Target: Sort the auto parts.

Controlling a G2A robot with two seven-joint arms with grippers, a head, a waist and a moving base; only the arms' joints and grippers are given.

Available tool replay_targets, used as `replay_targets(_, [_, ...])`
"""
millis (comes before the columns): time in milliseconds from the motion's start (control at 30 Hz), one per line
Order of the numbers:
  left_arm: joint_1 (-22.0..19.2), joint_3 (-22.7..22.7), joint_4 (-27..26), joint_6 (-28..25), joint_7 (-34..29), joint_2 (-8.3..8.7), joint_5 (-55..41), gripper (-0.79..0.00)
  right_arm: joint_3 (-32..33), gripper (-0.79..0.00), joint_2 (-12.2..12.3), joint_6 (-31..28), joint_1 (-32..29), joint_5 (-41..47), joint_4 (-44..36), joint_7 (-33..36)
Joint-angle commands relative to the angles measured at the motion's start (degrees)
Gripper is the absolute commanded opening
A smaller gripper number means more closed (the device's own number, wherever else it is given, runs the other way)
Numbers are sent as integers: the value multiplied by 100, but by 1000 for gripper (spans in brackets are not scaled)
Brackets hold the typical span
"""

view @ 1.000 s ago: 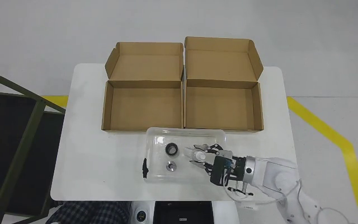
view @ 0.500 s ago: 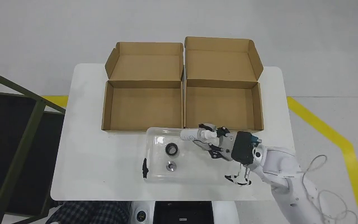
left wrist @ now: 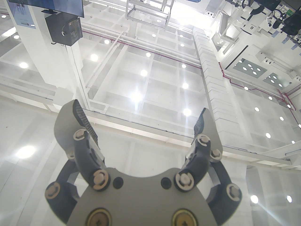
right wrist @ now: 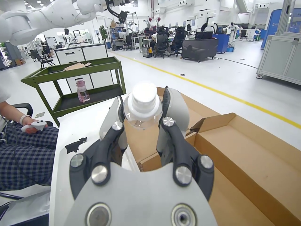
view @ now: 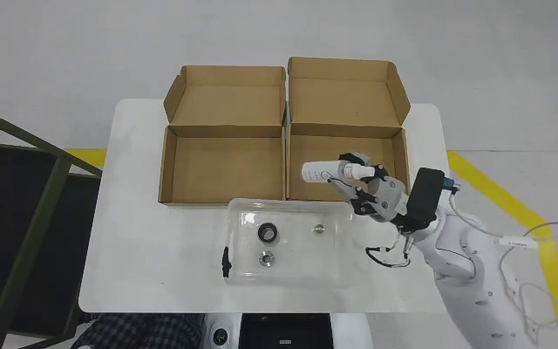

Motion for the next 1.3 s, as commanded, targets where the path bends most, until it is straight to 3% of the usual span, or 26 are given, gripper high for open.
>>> replay_targets(0, [0, 0, 0, 0, 0, 0, 0, 0, 29, -785, 1, -33, 32, 136, 33, 9])
replay_targets(600, [0, 0, 0, 0, 0, 0, 0, 0, -38, -785, -6, -373, 179, 328, -4, 53])
replay_targets(1267, [0, 0, 0, 0, 0, 0, 0, 0, -754, -785, -110, 1110, 600, -1351, 123, 1012])
